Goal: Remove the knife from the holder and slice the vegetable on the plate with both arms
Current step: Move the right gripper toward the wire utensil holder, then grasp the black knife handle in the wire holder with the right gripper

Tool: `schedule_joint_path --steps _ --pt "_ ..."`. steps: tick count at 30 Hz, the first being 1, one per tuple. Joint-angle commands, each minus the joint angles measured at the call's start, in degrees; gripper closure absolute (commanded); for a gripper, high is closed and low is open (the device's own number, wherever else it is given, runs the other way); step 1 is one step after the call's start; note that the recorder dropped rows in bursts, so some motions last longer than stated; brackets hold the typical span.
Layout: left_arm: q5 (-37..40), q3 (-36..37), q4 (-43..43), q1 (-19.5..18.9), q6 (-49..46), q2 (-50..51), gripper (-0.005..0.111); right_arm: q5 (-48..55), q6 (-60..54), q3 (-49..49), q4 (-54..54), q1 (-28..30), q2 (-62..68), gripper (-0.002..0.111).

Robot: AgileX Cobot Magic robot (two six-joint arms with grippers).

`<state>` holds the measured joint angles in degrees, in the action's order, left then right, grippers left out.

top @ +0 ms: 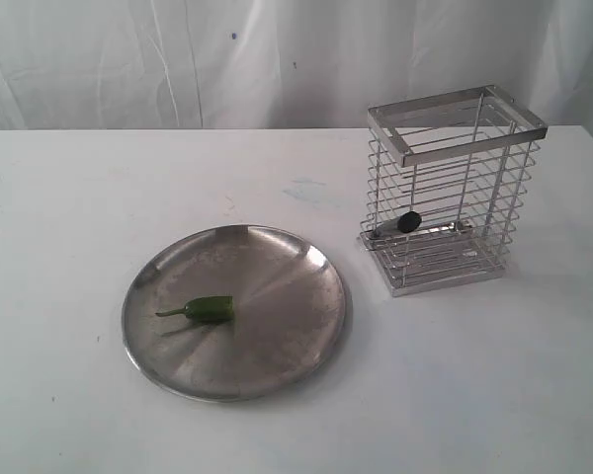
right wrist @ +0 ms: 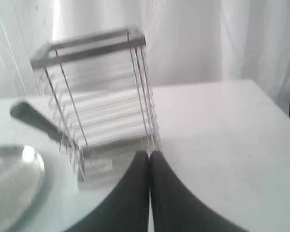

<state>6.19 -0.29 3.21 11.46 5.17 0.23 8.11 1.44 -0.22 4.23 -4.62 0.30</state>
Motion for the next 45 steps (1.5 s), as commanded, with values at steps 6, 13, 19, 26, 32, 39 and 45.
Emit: schedule_joint_path --steps 6,13,19,26,32,39,45 --pt "-0.15 0.29 -0.08 -0.06 -0.1 -0.23 0.107 -18.14 19.82 0.22 3.91 -0.18 -0.3 0.108" --pt "-0.15 0.29 -0.08 -0.06 -0.1 -0.23 0.107 -23.59 23.24 0.22 3.77 -0.32 -0.3 0.108" --pt "-0.15 0.29 -0.08 -0.06 -0.1 -0.23 0.107 -14.48 46.35 -3.17 -10.6 -2.26 -0.3 0.108" --pt "-0.15 0.29 -0.08 -0.06 -0.1 -0.23 0.107 9.59 32.99 -23.22 -19.0 -9.04 8.72 0.108" --pt "-0.15 0.29 -0.08 -0.06 -0.1 -0.23 0.107 29.18 13.26 -36.56 -12.45 -11.54 26.48 0.108" --pt "-0.15 0.29 -0.08 -0.06 -0.1 -0.23 0.107 29.11 6.45 -39.01 1.39 -11.54 43.39 0.079" --pt "-0.15 0.29 -0.08 -0.06 -0.1 -0.23 0.107 17.42 5.84 -39.25 19.78 -11.54 54.28 0.058"
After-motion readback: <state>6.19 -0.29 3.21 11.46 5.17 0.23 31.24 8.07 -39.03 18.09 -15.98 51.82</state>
